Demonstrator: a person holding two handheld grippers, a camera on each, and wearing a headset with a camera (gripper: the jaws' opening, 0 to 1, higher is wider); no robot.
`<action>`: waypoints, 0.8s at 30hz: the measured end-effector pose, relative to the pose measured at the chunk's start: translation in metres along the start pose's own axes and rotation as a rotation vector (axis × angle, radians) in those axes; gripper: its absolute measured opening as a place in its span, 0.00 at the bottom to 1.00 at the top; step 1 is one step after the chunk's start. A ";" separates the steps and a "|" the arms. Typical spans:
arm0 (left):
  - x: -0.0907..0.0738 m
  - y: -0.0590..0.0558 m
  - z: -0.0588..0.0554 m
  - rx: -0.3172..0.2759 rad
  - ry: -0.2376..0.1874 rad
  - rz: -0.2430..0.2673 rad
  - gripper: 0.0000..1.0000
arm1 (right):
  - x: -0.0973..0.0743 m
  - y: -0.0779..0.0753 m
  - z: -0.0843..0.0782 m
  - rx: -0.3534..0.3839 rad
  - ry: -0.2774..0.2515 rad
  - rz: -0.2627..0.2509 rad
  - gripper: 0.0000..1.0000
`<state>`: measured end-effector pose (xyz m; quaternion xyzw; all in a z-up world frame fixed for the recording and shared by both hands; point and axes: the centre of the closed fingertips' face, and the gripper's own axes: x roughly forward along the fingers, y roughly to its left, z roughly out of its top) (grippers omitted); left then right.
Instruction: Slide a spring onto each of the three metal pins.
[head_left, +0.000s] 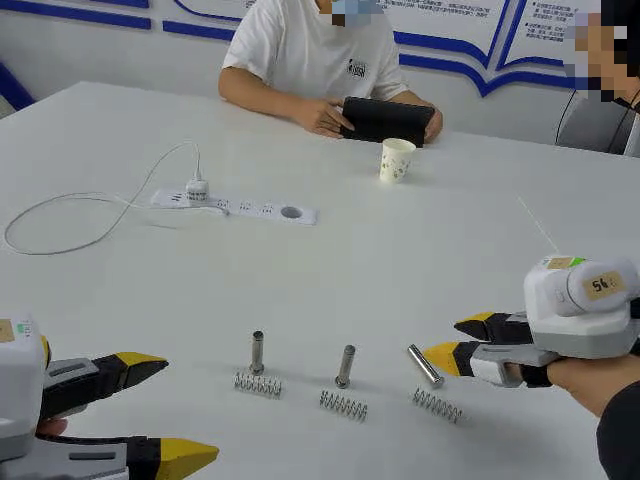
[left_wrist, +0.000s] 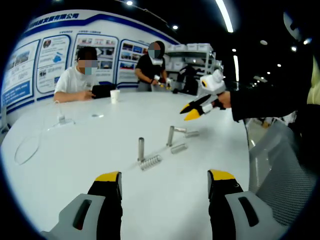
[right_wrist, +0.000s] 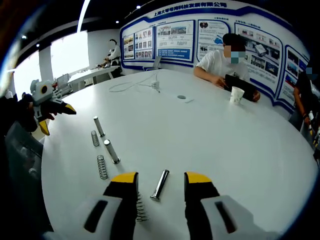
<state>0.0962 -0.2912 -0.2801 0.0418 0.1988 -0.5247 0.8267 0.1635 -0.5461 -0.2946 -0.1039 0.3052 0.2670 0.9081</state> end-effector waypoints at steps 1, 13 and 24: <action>0.000 0.000 0.000 -0.001 0.000 0.000 0.71 | 0.002 0.000 -0.001 0.003 0.010 -0.004 0.36; 0.000 0.002 -0.002 -0.007 0.000 0.003 0.70 | 0.022 -0.003 -0.005 0.022 0.073 -0.043 0.29; -0.001 0.002 -0.004 -0.017 -0.001 0.004 0.69 | 0.036 -0.007 -0.014 0.036 0.129 -0.070 0.24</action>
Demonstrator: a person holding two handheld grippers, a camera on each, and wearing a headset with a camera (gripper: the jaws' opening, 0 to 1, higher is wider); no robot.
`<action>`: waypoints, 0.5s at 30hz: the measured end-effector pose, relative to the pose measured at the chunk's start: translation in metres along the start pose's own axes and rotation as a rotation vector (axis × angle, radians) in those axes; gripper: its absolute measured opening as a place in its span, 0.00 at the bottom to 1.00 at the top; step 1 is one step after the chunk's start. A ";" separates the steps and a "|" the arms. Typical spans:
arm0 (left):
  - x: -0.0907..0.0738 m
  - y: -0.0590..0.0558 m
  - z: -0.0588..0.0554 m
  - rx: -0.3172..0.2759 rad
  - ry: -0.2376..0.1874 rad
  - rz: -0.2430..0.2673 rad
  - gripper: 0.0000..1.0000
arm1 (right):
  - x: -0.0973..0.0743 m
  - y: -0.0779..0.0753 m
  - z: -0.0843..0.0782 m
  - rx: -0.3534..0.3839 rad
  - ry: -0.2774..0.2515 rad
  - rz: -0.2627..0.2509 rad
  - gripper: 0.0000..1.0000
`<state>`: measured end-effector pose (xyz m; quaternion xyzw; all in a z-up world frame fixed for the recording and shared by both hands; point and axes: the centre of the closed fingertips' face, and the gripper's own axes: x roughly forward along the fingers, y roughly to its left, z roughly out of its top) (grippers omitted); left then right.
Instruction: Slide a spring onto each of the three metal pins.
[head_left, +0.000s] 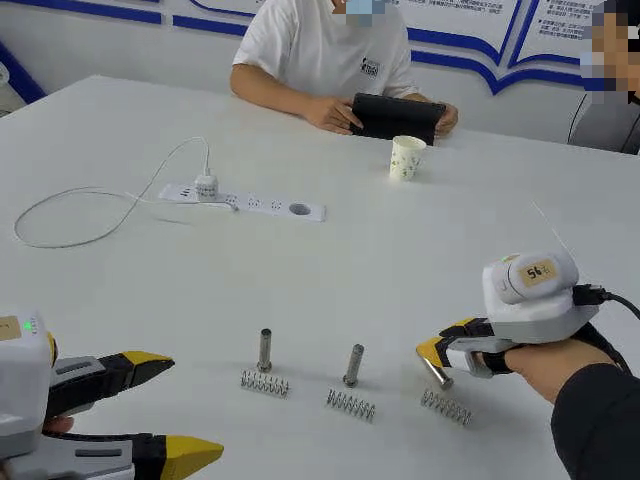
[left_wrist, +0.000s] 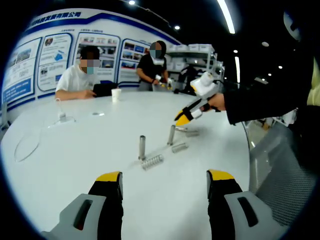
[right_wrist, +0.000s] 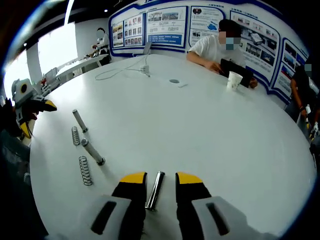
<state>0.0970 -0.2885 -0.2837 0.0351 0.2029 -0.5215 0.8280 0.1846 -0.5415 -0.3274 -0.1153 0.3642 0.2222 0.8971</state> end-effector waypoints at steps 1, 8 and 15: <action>0.000 0.000 0.000 -0.001 0.000 0.000 0.69 | 0.001 0.000 0.000 0.001 0.003 0.000 0.23; 0.000 0.000 -0.001 -0.006 0.000 0.001 0.69 | 0.009 0.000 -0.007 0.017 0.041 -0.012 0.18; 0.001 0.002 -0.003 -0.017 -0.002 0.002 0.69 | 0.013 -0.001 -0.010 0.033 0.058 -0.021 0.16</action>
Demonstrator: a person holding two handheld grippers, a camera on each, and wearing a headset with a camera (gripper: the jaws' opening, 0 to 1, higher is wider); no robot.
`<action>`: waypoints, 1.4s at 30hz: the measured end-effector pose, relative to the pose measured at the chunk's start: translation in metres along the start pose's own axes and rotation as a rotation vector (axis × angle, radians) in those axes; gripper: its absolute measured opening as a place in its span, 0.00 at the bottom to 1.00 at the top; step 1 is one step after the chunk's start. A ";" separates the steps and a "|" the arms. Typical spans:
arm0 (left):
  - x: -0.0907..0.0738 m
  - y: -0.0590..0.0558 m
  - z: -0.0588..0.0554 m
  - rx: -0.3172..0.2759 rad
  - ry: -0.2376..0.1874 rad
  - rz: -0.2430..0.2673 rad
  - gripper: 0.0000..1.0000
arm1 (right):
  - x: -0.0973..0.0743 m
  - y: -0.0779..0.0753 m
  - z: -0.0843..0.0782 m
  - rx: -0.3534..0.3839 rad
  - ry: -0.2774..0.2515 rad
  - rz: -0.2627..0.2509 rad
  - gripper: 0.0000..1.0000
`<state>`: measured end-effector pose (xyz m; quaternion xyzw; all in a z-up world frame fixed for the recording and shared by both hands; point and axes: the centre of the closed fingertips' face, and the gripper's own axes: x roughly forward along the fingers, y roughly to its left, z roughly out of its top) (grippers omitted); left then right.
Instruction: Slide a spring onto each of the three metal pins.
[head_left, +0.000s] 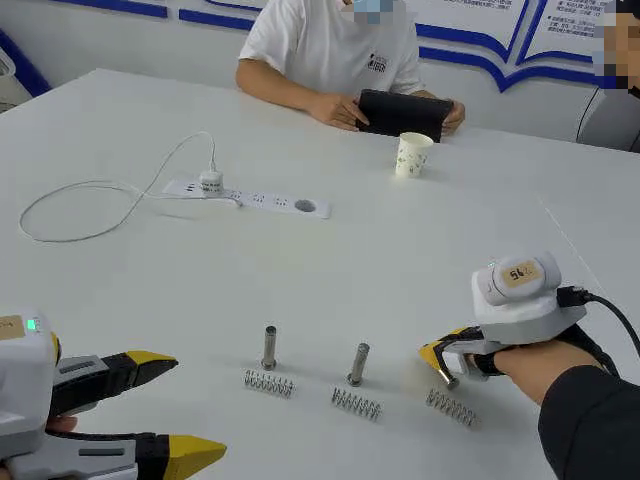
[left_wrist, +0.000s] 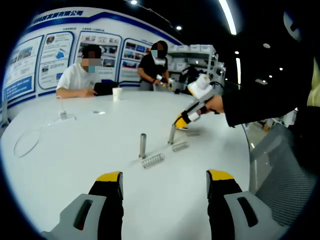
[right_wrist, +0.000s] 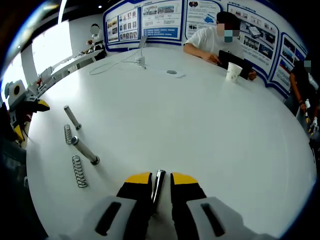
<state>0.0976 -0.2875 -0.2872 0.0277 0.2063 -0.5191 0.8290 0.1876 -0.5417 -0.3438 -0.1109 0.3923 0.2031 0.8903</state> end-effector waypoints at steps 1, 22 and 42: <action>0.000 0.000 0.000 -0.001 0.000 0.000 0.69 | 0.000 0.000 0.000 0.002 0.000 0.000 0.15; 0.000 0.002 -0.003 -0.012 0.004 0.003 0.68 | 0.006 -0.001 -0.004 0.030 0.029 0.002 0.12; 0.000 0.002 -0.002 -0.012 0.002 0.003 0.68 | 0.006 -0.001 -0.005 0.087 0.054 -0.019 0.09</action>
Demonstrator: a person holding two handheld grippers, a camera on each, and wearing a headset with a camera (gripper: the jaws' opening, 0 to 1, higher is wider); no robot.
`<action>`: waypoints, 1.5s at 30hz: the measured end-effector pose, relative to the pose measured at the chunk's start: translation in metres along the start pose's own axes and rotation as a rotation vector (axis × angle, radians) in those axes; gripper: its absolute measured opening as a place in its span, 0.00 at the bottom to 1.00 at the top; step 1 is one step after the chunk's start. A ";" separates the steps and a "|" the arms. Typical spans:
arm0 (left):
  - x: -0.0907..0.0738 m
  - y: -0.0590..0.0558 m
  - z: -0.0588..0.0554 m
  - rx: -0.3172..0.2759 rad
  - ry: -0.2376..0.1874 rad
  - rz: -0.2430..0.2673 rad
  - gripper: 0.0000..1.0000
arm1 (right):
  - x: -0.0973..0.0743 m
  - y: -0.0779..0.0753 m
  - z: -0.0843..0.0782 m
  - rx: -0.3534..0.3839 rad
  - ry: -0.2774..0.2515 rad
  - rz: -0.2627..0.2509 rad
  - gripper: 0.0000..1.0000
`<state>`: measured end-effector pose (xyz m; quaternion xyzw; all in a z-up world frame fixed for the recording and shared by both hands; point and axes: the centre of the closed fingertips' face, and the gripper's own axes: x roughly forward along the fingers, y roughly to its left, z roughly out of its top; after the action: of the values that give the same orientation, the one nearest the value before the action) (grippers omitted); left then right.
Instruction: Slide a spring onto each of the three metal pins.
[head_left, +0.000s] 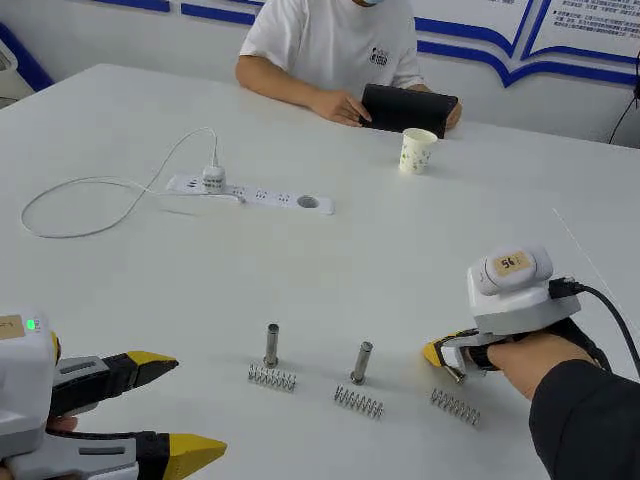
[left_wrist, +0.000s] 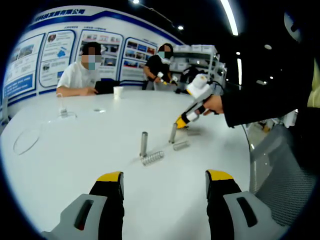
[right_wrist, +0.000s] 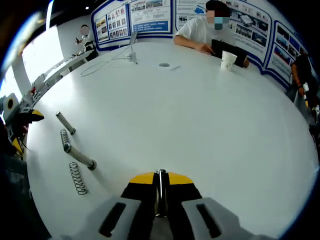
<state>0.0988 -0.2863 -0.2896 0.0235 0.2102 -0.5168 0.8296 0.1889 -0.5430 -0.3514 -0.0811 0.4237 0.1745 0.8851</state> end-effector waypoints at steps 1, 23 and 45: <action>0.000 0.000 0.000 0.001 0.000 0.000 0.68 | 0.000 0.000 0.000 0.000 0.000 0.000 0.09; 0.001 -0.004 0.010 0.022 -0.017 -0.011 0.67 | -0.042 0.011 0.010 -0.011 -0.106 -0.010 0.09; 0.000 -0.010 0.016 0.037 -0.020 -0.019 0.66 | -0.062 0.021 -0.003 -0.005 -0.144 -0.018 0.09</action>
<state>0.0954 -0.2953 -0.2737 0.0319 0.1925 -0.5286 0.8261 0.1430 -0.5398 -0.3043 -0.0743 0.3579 0.1728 0.9146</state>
